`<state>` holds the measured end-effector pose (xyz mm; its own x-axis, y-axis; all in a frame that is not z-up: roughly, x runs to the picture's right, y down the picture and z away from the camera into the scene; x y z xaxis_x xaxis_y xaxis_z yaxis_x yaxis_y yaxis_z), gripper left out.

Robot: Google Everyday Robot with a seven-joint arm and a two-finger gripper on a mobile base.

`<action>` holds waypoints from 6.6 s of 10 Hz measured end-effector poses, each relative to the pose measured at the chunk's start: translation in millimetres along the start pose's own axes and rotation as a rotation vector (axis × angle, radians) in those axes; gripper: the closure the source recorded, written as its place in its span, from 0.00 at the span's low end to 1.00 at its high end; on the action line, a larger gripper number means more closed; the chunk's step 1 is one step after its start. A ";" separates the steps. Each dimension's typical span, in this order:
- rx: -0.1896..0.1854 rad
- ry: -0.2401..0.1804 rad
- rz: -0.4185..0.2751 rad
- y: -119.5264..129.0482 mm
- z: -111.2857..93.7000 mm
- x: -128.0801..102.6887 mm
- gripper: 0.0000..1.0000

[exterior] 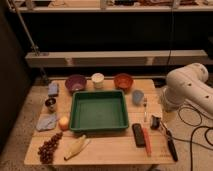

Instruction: Place banana in table surface

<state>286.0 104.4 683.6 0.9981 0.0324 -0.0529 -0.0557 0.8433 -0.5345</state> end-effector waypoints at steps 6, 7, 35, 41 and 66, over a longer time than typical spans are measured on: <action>-0.003 0.000 0.000 0.7 0.9 0.1 0.35; -0.003 0.000 0.000 0.7 1.0 0.1 0.35; -0.022 -0.033 -0.582 89.9 -18.9 -187.8 0.35; -0.036 -0.115 -0.895 181.4 -26.4 -283.2 0.35; -0.203 -0.234 -1.273 162.8 87.9 -459.3 0.35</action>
<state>-179.1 274.0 694.9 0.3334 -0.6131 0.7163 0.9414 0.2573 -0.2180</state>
